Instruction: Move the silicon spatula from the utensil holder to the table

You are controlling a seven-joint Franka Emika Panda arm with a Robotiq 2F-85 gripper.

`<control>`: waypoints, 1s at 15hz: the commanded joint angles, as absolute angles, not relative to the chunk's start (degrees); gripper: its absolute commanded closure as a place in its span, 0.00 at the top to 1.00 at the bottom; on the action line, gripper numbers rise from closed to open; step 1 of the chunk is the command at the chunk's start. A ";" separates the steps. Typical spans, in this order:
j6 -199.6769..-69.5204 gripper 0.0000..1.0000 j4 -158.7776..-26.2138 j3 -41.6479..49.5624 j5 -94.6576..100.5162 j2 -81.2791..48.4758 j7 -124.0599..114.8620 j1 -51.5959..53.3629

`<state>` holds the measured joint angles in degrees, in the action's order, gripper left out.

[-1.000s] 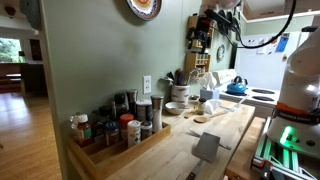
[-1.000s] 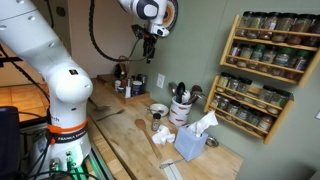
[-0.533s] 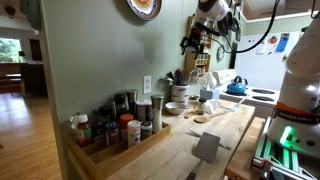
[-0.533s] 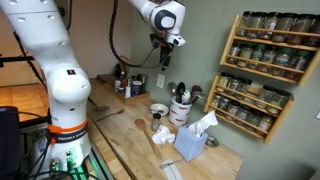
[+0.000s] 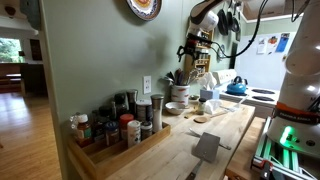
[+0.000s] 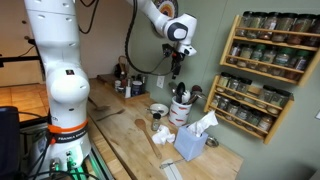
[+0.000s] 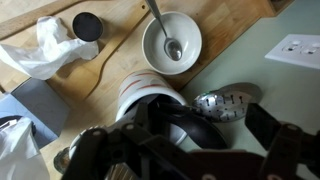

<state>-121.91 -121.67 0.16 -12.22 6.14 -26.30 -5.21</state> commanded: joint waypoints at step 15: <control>-129.25 1.00 -119.56 2.89 -0.78 -0.33 -49.11 -4.99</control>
<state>-129.38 -119.65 2.21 -0.76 -0.32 -49.16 -5.66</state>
